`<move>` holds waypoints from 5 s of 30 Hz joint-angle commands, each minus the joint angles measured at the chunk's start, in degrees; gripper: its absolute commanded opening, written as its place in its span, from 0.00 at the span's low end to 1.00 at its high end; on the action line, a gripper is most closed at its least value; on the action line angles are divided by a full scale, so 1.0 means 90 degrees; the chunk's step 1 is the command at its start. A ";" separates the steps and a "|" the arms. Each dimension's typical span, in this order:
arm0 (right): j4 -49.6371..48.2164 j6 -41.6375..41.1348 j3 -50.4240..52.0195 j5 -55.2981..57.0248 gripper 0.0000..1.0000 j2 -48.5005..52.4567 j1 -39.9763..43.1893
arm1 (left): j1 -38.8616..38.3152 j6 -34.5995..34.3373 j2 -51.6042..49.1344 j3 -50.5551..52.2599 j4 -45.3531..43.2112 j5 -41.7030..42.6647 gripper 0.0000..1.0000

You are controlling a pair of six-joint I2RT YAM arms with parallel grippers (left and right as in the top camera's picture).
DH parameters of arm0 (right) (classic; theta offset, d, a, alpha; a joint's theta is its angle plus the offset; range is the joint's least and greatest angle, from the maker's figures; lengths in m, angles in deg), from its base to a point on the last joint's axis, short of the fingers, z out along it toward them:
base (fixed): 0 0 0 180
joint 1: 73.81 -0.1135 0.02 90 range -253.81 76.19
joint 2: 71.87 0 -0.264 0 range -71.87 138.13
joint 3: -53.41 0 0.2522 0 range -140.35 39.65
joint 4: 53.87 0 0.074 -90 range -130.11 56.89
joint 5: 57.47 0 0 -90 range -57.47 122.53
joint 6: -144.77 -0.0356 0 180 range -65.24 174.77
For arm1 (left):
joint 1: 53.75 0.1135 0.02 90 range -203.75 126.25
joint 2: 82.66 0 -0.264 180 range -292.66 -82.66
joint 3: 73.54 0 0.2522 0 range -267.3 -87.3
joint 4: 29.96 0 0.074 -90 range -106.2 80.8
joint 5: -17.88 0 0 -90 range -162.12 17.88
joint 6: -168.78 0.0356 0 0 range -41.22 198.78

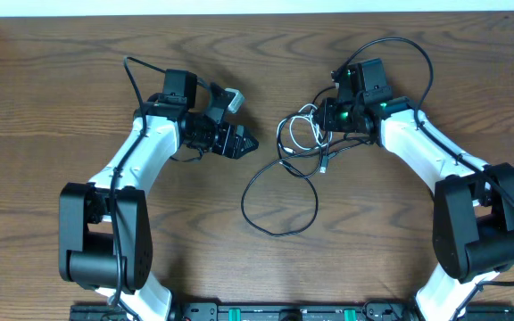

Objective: Untangle cables

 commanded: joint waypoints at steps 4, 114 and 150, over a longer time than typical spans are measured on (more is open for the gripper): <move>0.0250 -0.0061 0.0005 0.0078 0.22 0.0073 -0.0172 | 0.0002 0.0083 -0.0005 0.0015 0.0000 -0.0034 0.77; 0.2526 0.0942 -0.0112 -0.0175 0.28 -0.0976 0.1061 | 0.0002 -0.0017 -0.0005 0.0015 -0.0070 -0.0032 0.78; 0.0996 0.3475 -0.1506 0.1428 0.40 0.0699 -0.0437 | 0.0002 -0.0017 -0.0005 0.0015 -0.0097 -0.0034 0.77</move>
